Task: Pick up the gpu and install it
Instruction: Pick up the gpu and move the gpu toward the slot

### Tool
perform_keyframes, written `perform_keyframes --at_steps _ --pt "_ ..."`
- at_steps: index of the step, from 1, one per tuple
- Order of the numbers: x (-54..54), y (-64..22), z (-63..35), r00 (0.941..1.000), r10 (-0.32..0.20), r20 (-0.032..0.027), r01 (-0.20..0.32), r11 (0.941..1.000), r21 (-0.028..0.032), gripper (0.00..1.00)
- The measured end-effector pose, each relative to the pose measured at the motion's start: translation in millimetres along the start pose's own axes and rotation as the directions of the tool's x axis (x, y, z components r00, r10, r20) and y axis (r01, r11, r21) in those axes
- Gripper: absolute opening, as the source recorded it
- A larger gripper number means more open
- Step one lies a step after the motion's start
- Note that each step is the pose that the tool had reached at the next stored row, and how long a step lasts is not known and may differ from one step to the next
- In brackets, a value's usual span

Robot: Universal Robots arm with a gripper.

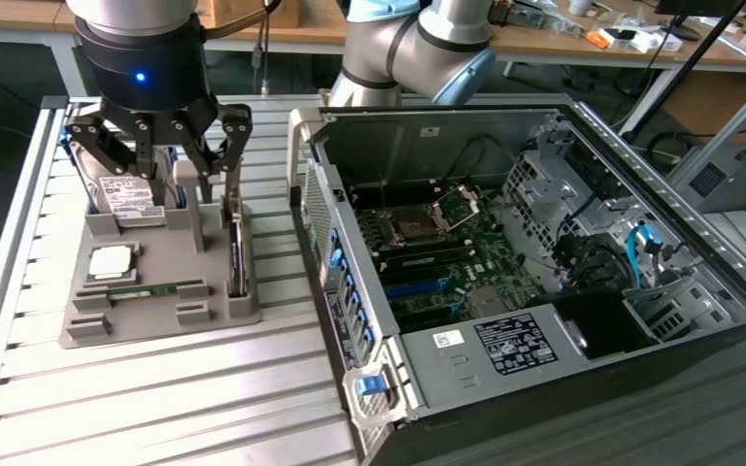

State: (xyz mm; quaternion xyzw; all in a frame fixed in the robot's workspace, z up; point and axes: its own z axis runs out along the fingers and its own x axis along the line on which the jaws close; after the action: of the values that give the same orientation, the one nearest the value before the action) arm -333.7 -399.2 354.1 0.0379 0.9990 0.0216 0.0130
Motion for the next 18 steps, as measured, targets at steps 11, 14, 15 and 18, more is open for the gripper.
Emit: perform_keyframes --at_steps 11,14,15,18 --pt "0.1 -0.1 2.3 1.0000 0.000 0.0000 0.000 1.0000 0.0000 0.48" --pt "0.1 -0.1 3.3 1.0000 0.000 0.0000 0.000 1.0000 -0.0001 0.48" --pt "0.1 -0.2 3.7 1.0000 0.000 0.0000 0.000 1.0000 0.0000 0.48" --pt "0.1 -0.2 4.6 1.0000 0.000 0.0000 0.000 1.0000 -0.0001 0.48"
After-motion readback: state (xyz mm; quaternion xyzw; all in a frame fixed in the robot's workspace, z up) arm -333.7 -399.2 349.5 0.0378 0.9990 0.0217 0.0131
